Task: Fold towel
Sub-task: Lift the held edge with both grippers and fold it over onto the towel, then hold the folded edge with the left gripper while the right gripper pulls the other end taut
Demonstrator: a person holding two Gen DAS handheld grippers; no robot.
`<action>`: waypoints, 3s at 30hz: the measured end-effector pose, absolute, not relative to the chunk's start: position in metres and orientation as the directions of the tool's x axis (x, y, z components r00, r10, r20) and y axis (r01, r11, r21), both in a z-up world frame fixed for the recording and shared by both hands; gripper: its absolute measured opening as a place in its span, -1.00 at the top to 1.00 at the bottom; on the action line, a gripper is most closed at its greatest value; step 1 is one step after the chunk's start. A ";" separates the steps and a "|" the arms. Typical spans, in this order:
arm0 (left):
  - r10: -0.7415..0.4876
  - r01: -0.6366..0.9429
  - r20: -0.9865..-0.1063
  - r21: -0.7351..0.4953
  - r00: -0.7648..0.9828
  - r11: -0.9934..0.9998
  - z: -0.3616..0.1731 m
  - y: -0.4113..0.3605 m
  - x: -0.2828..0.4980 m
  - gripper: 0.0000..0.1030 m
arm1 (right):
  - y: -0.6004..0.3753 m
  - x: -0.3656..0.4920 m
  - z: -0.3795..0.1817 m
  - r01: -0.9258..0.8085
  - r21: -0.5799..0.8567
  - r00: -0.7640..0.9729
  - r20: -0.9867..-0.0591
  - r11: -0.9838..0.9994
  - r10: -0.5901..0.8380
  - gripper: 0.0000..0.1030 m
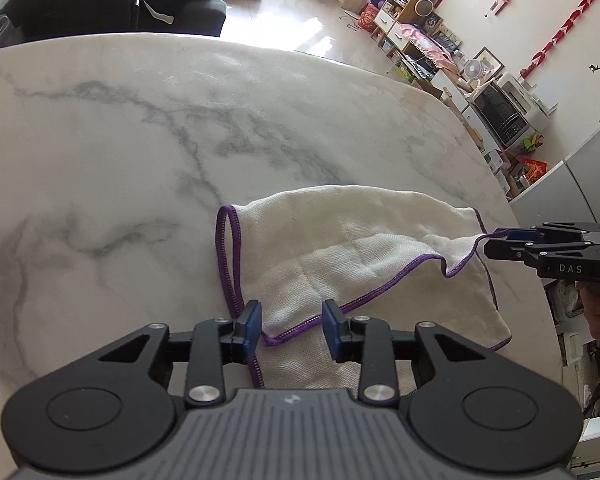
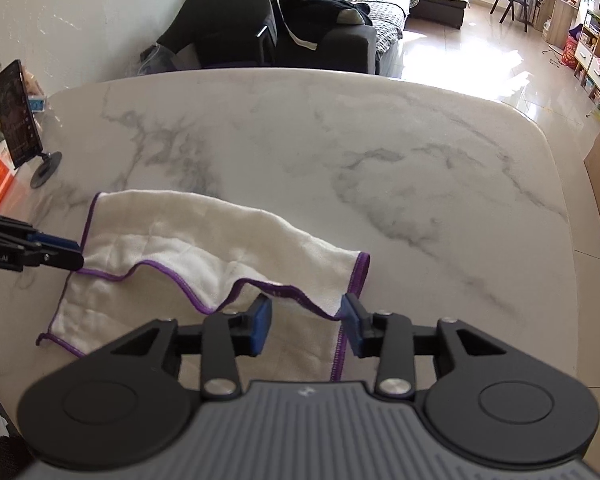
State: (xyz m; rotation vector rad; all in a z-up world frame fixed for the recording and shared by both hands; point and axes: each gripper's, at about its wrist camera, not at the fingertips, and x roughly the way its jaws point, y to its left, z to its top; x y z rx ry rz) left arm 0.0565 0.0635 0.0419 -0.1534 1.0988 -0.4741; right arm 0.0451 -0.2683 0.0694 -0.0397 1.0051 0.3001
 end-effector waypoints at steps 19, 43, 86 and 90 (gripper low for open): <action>-0.242 0.600 -0.808 0.165 0.537 0.783 0.042 0.038 0.003 0.48 | -0.284 0.021 0.071 -0.288 0.043 0.511 -0.838 0.957 0.191 0.10; -0.306 0.697 -0.797 0.190 0.521 0.692 0.013 0.023 0.007 0.85 | -0.248 0.024 0.035 -0.478 -0.039 0.480 -0.848 0.877 0.224 0.85; -0.347 0.680 -0.717 0.239 0.605 0.693 0.024 0.035 -0.031 0.29 | -0.248 -0.007 0.097 -0.491 -0.055 0.577 -0.768 0.870 0.278 0.95; -0.351 0.695 -0.711 0.266 0.610 0.668 0.021 0.026 -0.028 0.29 | -0.242 0.008 0.113 -0.486 -0.052 0.586 -0.760 0.872 0.281 0.95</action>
